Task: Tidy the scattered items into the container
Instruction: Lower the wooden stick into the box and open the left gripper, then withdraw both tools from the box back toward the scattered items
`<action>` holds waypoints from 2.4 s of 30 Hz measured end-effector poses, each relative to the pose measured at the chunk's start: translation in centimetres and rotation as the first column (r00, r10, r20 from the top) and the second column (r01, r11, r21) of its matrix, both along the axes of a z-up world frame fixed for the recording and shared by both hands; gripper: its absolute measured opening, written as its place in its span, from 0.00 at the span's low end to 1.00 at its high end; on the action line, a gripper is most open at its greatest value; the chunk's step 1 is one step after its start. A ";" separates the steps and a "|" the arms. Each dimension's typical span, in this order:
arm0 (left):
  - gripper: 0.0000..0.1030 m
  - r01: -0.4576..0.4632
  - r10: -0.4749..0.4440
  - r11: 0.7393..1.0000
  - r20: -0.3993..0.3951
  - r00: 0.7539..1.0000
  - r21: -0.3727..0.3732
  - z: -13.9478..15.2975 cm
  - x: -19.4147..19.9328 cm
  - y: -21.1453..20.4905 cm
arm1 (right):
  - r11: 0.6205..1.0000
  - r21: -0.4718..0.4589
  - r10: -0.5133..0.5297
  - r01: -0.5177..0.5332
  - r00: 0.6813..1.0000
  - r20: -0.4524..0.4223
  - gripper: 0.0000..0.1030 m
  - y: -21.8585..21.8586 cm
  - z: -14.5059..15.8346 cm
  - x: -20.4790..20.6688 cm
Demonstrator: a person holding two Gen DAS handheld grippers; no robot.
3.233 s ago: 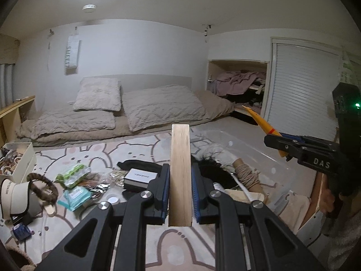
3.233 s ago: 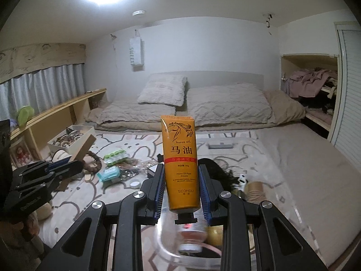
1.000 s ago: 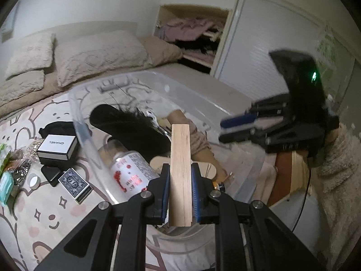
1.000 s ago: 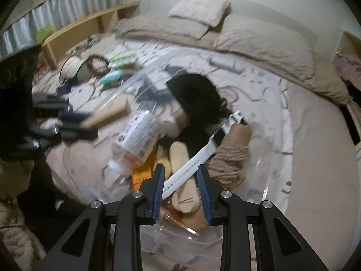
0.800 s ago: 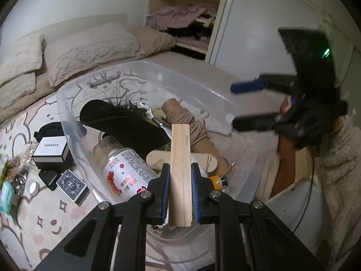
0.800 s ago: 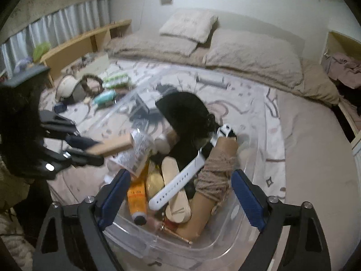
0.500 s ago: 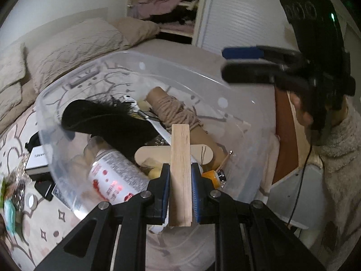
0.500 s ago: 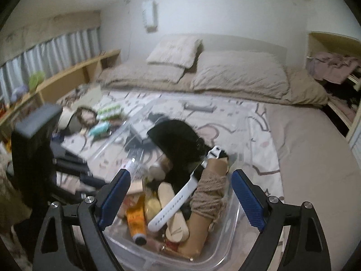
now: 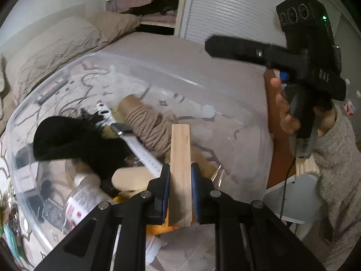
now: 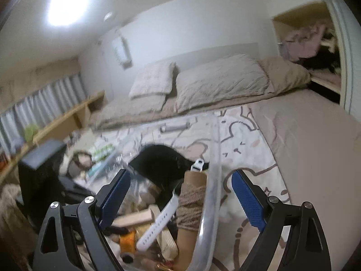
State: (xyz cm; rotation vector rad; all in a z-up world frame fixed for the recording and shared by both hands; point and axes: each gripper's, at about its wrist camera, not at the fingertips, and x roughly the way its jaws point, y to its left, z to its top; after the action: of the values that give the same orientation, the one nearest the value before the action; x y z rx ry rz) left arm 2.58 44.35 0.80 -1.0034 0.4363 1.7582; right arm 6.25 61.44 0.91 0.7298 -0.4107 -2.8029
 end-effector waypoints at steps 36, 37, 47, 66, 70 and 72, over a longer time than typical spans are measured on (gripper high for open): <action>0.74 -0.052 0.051 0.989 -0.011 0.999 -0.139 -0.7 -1.1 -0.3 | 0.998 -0.046 -0.039 0.040 0.999 0.025 0.89 0.5 -0.9 -0.1; 0.74 -0.055 0.054 0.989 -0.011 0.998 -0.134 -0.6 -1.1 -0.5 | 0.998 -0.042 -0.039 0.040 0.999 0.026 0.89 0.4 -1.0 -0.1; 0.74 -0.111 0.111 0.991 -0.016 0.994 -0.079 -0.1 -1.4 -2.3 | 0.999 0.006 -0.035 0.035 0.999 0.028 0.89 -1.1 -1.0 0.1; 1.00 -0.298 0.302 0.953 -0.076 0.950 0.057 0.7 -2.8 -6.7 | 0.992 0.121 -0.033 0.031 0.999 0.018 0.89 -3.7 -1.1 0.4; 1.00 -0.326 0.332 0.942 -0.088 0.939 0.076 1.0 -2.9 -7.7 | 0.989 0.139 -0.050 0.049 0.999 0.000 1.00 -4.0 -0.9 0.5; 1.00 -0.338 0.345 0.938 -0.100 0.933 0.083 1.3 -3.0 -8.2 | 0.988 0.143 -0.055 0.056 0.998 -0.009 1.00 -4.1 -0.7 0.6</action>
State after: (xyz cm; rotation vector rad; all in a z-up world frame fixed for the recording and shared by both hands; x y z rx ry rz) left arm -0.38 36.16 2.08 -0.9800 0.2838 2.1358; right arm 6.85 57.31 0.20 0.7514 -0.2337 -2.9095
